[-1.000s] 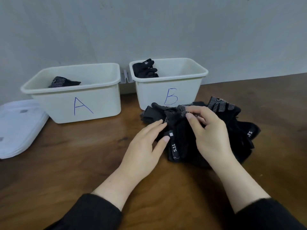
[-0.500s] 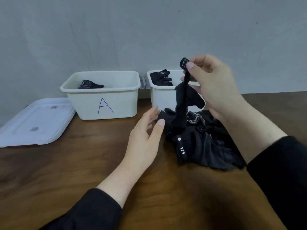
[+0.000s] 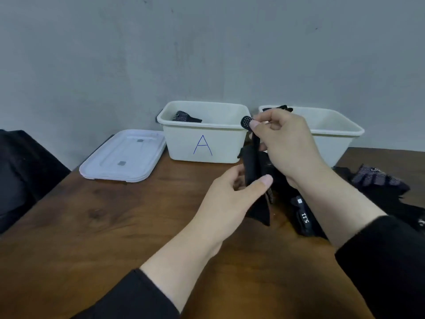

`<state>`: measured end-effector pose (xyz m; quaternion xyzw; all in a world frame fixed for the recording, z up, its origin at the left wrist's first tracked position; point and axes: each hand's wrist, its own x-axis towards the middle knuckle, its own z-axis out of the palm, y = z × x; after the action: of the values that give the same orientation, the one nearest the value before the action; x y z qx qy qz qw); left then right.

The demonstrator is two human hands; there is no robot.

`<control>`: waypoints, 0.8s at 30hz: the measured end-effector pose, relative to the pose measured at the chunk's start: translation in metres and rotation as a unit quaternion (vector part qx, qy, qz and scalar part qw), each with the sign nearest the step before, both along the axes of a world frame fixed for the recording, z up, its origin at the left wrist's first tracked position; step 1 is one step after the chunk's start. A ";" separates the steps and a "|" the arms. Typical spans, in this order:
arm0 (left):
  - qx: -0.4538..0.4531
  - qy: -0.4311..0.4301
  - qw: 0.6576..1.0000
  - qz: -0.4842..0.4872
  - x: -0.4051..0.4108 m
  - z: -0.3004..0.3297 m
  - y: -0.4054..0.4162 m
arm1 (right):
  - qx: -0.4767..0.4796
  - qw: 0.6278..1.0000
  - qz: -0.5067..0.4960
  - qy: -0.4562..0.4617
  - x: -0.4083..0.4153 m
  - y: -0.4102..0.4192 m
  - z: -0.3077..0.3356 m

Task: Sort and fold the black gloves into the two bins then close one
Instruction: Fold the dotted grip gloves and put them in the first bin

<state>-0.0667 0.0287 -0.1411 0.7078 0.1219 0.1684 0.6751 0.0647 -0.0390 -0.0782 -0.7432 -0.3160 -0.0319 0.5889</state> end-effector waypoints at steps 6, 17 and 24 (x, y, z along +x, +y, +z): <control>-0.064 0.062 0.989 0.120 -0.012 -0.024 0.042 | -0.126 0.992 -0.005 -0.024 0.006 0.036 -0.023; 0.417 0.133 0.897 0.062 -0.049 -0.085 0.115 | -0.309 0.932 0.119 -0.151 -0.065 -0.014 -0.134; 0.453 0.071 0.888 0.042 -0.045 -0.098 0.122 | -0.358 0.893 0.161 -0.222 -0.068 -0.012 -0.152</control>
<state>-0.1119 0.1506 -0.2389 0.9410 0.1095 0.1828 0.2629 -0.0031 -0.0507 -0.2304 -0.8165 -0.5433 0.0146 0.1947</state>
